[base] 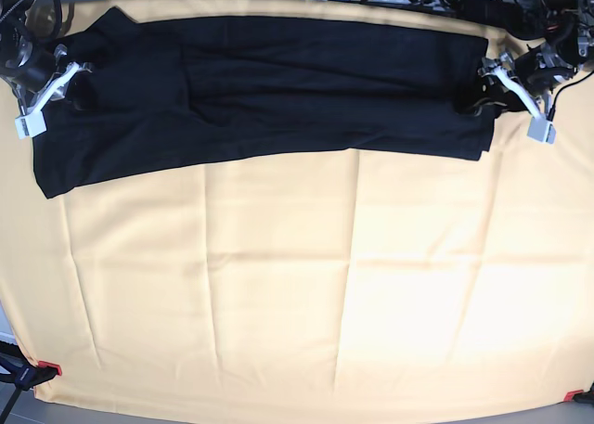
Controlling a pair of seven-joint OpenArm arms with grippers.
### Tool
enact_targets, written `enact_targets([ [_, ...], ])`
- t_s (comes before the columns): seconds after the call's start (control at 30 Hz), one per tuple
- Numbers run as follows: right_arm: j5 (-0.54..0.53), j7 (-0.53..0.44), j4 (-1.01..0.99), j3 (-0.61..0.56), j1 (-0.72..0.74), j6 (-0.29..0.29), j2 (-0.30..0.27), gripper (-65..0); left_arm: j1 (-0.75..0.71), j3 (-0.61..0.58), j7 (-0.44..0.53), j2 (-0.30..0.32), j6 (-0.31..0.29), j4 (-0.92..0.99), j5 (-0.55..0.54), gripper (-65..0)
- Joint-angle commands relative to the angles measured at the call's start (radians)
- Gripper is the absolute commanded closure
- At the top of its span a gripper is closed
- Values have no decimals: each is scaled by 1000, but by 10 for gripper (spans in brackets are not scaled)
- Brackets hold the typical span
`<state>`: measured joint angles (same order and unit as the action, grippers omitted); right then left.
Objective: Fold the T-shirt properly
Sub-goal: 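Pull both shirt ends apart to straighten the folded strip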
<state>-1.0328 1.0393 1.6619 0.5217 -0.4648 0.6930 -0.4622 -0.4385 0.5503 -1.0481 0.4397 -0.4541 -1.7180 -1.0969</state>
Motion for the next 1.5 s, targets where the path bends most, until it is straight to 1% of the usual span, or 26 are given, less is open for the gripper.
enact_targets([
  [0.0, -18, 4, 9, 6, 0, 5, -15, 0, 0, 5, 7, 10, -6, -11, -24, -369],
  [0.1, -18, 4, 9, 6, 0, 5, -15, 0, 1, -2, 5, 6, -11, -11, -47, -369],
  [0.17, -18, 5, 9, 6, 0, 5, -15, 0, 1, -2, -1, 7, -50, -11, -79, -369],
  [0.3, -18, 5, 9, 6, 0, 5, -15, 0, 1, -2, -8, 7, -97, -11, -144, -369],
  [0.47, -18, 12, 9, 6, 0, 5, -15, 0, 1, -2, -7, 6, -100, -11, -143, -362],
  [0.5, -18, 12, 9, 6, 0, 5, -15, 0, 1, -2, -7, 6, -100, -11, -142, -336],
  [0.53, -18, 12, 9, 6, 0, 5, -15, 0, 1, -2, -7, 7, -100, -11, -142, -291],
  [0.67, -18, 18, 9, 6, 0, 5, -15, 0, 1, -2, 1, 6, -100, -11, -111, -25],
  [0.7, -18, 19, 9, 6, 0, 5, -15, 0, 1, -2, 1, 6, -99, -11, -108, 0],
  [0.87, -18, 19, 9, 6, 0, 5, -15, 0, 5, 2, 5, 13, -56, -11, -104, 0],
  [0.97, -18, 20, 9, 6, -1, 5, -15, 0, 7, 29, 4, 13, -54, -19, -105, 0],
  [1.1, -18, 20, 9, 6, 0, 5, -15, 0, 6, 98, 4, 22, -54, -59, -105, 0],
  [1.17, -19, 19, 11, 6, 0, 5, -15, 0, 6, 135, 4, 36, -54, -80, -105, 0],
  [1.27, -63, 20, 19, 6, 0, 5, -16, 0, 6, 171, 4, 75, -54, -87, -105, 0],
  [1.37, -76, 19, 53, 6, 0, 5, -15, 0, 6, 179, 4, 104, -54, -87, -103, 0],
  [1.47, -75, 20, 121, 6, -1, 5, -15, 0, 6, 179, 11, 116, -54, -87, -78, 0],
])
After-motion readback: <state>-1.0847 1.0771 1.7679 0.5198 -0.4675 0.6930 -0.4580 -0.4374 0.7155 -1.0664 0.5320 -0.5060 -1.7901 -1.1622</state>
